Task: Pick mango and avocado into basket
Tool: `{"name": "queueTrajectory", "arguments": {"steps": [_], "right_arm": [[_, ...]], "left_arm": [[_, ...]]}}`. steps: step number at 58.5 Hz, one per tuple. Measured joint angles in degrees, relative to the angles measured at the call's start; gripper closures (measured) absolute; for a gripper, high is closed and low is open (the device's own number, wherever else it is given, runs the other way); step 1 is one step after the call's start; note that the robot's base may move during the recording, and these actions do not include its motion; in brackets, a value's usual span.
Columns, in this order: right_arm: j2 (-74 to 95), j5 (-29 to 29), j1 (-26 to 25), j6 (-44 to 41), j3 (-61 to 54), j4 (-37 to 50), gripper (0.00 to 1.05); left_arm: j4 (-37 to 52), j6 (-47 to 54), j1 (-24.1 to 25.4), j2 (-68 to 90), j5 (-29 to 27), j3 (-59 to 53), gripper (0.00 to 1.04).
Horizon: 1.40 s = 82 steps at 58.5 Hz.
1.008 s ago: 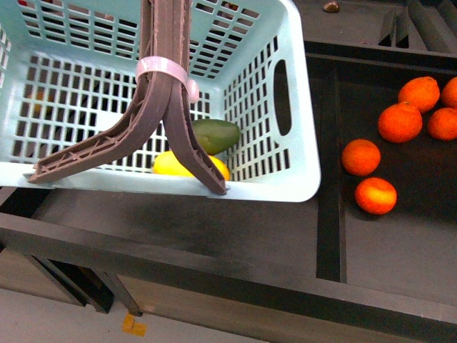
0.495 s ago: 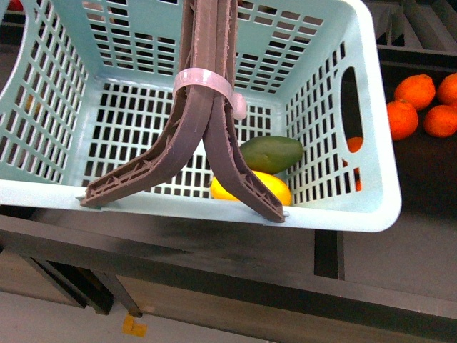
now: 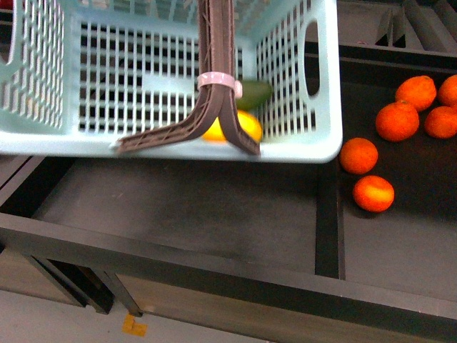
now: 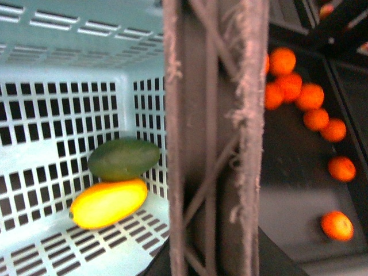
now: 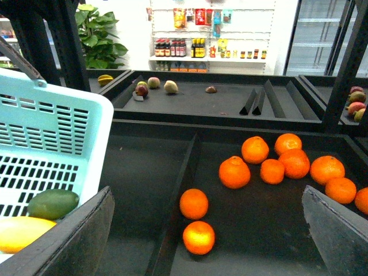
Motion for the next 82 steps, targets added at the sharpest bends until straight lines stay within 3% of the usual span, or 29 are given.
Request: {"name": "queueTrajectory", "arguments": {"steps": [13,31,37,43,52,77,82], "right_arm": [[0.00,0.15,0.02,0.00,0.00,0.00,0.08],[0.00,0.13,0.02,0.00,0.00,0.00,0.08],[0.00,0.13,0.02,0.00,0.00,0.00,0.08],[0.00,0.15,0.00,0.00,0.00,0.00,0.08],[0.00,0.13,0.02,0.00,0.00,0.00,0.08],[0.00,0.13,0.02,0.00,0.00,0.00,0.08],[0.00,0.15,0.02,0.00,0.00,0.00,0.08]], "left_arm": [[-3.89,-9.33,3.61,12.57,-5.86,18.25,0.99],[-18.49,-38.82,5.66,32.39,-12.50,42.95,0.99],[-25.92,-53.79,5.62,37.73,-14.93,53.66,0.99],[-27.71,-60.24,5.62,41.00,-16.50,60.50,0.99],[-28.06,-66.05,6.71,45.64,-17.84,64.67,0.99],[-26.18,-74.36,8.70,51.41,-18.18,61.53,0.99],[-27.19,-74.27,8.70,50.95,-16.90,61.05,0.79]]}}
